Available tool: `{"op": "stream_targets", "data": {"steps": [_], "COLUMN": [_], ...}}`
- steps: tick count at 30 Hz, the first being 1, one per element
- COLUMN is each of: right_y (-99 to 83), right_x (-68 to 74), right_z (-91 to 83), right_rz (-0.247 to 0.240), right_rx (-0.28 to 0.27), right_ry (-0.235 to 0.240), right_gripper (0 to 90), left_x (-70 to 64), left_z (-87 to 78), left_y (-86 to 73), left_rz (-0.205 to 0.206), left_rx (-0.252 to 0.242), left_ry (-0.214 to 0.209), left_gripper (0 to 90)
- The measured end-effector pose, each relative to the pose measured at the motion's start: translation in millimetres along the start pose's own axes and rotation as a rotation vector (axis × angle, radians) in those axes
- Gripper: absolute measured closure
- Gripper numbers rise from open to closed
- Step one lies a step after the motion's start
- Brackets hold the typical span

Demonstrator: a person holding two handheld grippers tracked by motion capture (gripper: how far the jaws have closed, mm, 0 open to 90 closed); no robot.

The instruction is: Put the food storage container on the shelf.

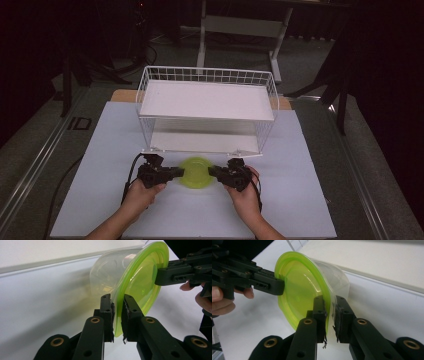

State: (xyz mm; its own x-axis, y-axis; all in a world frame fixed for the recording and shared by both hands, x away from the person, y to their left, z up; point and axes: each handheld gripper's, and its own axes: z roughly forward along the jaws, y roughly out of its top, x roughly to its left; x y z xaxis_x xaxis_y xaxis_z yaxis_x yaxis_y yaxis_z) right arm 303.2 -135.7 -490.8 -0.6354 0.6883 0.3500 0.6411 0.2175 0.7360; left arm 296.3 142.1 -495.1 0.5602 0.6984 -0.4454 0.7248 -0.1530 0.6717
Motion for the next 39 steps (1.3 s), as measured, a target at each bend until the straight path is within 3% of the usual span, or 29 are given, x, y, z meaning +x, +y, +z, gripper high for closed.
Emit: {"op": "stream_targets", "data": {"steps": [7,10,14,23,33,38,39], "right_y": [19.3,28.6,36.1,34.4,36.3,37.6,37.2], "right_x": [1.2,-1.7,-10.2,-30.4,-39.1,-42.5,-43.6], "right_z": [-13.7,-15.7,-13.8,1.8,15.4,20.3,21.8], "right_rz": [-0.006,-0.008,0.025,0.071,0.091,0.087,0.091], "right_rx": [-0.06,-0.069,-0.061,-0.041,-0.042,-0.025,-0.025], "right_ry": [-0.006,-0.012,-0.007,-0.03,-0.053,-0.067,-0.068], "right_gripper": [80.7,80.8,80.8,80.6,80.6,80.4,80.3], "left_x": [-11.9,-11.0,-6.1,8.0,19.4,24.2,24.3], "left_z": [-8.1,-6.2,0.4,22.5,34.5,40.0,41.2], "left_y": [17.6,25.2,32.6,39.0,44.6,44.0,43.8], "left_rz": [0.068,0.078,0.098,0.092,0.087,0.05,0.064], "left_rx": [-0.11,-0.137,-0.161,-0.126,-0.12,-0.104,-0.101], "left_ry": [0.044,0.048,0.043,0.053,0.084,0.073,0.083], "left_gripper": [81.4,81.3,81.2,81.1,80.8,80.8,80.7]}}
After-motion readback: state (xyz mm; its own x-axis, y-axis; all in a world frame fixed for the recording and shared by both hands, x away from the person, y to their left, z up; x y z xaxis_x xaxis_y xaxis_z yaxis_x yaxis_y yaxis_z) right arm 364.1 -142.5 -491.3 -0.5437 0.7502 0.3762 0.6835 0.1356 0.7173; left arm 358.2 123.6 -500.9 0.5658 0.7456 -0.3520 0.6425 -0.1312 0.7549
